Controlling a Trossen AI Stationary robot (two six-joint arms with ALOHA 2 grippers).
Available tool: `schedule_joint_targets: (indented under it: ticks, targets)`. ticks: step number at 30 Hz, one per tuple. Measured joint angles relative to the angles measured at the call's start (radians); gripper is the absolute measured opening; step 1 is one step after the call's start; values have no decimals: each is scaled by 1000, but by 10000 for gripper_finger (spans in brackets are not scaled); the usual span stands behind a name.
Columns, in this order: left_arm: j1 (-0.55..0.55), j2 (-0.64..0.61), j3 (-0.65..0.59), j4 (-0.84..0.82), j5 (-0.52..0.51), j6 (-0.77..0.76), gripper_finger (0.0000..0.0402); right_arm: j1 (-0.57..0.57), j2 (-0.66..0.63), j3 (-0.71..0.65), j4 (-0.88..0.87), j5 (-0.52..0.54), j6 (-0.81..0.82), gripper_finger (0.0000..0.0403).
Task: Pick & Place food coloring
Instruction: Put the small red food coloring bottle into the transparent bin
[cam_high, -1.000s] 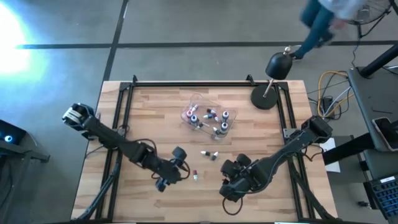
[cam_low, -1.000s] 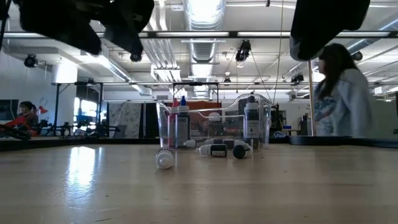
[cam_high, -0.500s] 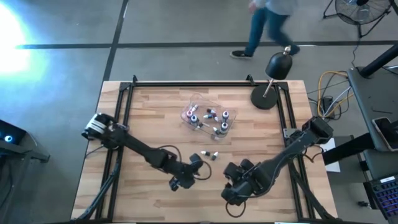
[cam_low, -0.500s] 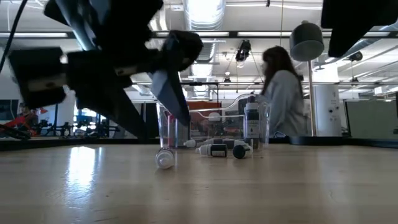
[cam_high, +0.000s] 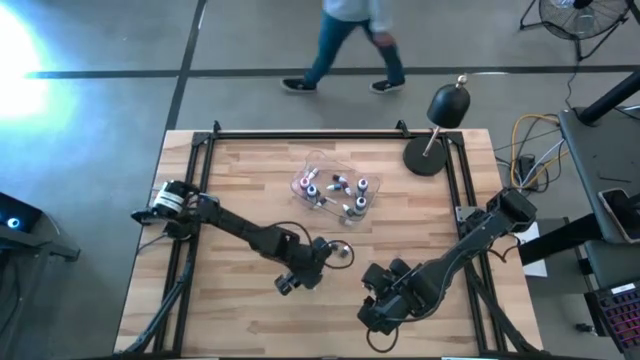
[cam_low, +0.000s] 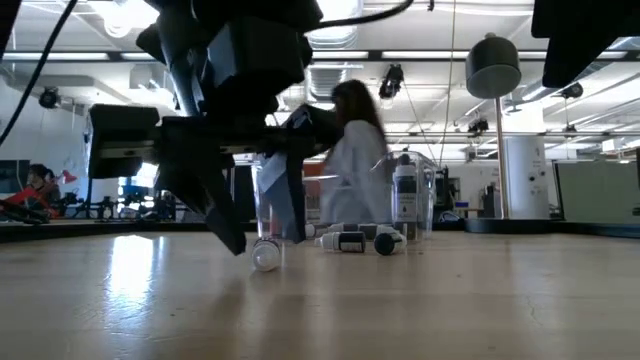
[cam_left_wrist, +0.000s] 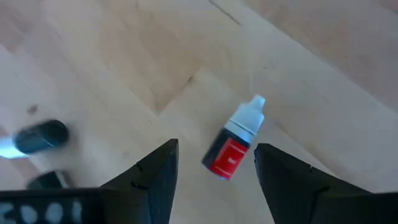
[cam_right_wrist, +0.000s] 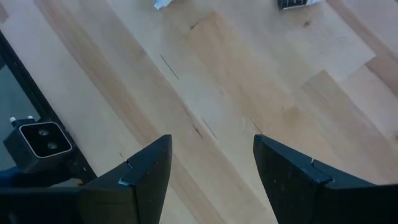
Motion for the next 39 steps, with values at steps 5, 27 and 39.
schedule_joint_targets:
  ticks: [5, 27, 39]
  targets:
    - [10, 0, 0, -8, 63, -60, 164, 0, 0, 0, -7, 2, -9, 219]
    - [-5, 30, 1, -22, 27, -341, 139, -1, 1, -14, -15, 4, 4, 219]
    - [-6, 28, 0, -34, -30, -464, 71, -4, 1, -15, -22, 58, 7, 219]
